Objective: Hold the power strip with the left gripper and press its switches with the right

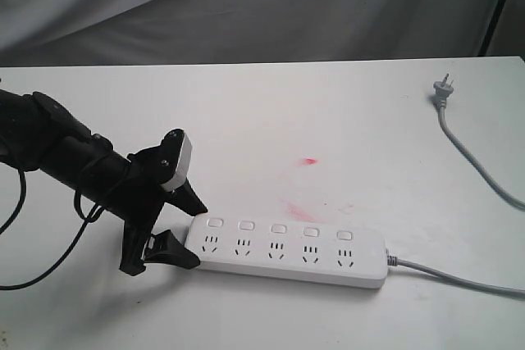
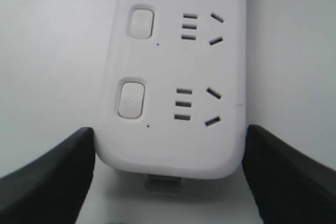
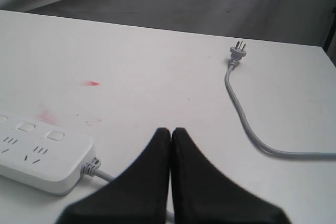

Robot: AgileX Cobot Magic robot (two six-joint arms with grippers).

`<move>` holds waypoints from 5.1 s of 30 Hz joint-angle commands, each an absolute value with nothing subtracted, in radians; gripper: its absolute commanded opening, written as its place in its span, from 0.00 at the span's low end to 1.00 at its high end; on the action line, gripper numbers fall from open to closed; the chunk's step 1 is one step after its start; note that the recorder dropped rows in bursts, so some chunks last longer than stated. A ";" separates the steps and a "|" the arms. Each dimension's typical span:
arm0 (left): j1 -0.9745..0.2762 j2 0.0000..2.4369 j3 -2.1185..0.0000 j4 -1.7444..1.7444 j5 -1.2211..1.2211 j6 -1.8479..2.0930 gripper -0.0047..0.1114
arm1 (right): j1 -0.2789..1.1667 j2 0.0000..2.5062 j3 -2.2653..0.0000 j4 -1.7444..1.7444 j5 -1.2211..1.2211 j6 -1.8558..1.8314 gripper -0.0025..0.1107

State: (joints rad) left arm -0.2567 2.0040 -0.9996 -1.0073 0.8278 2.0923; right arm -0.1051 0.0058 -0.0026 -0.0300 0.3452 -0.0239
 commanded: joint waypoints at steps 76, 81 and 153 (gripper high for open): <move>-0.259 0.904 -1.006 -1.256 0.333 1.312 0.04 | -0.102 0.000 0.000 -0.039 0.346 -0.021 0.02; -0.259 0.846 -1.006 -1.256 0.337 1.312 0.04 | -0.102 0.000 0.000 -0.039 0.346 -0.021 0.02; 0.108 0.043 -1.006 -1.256 0.337 1.313 0.04 | -0.102 0.000 0.000 -0.039 0.346 -0.021 0.02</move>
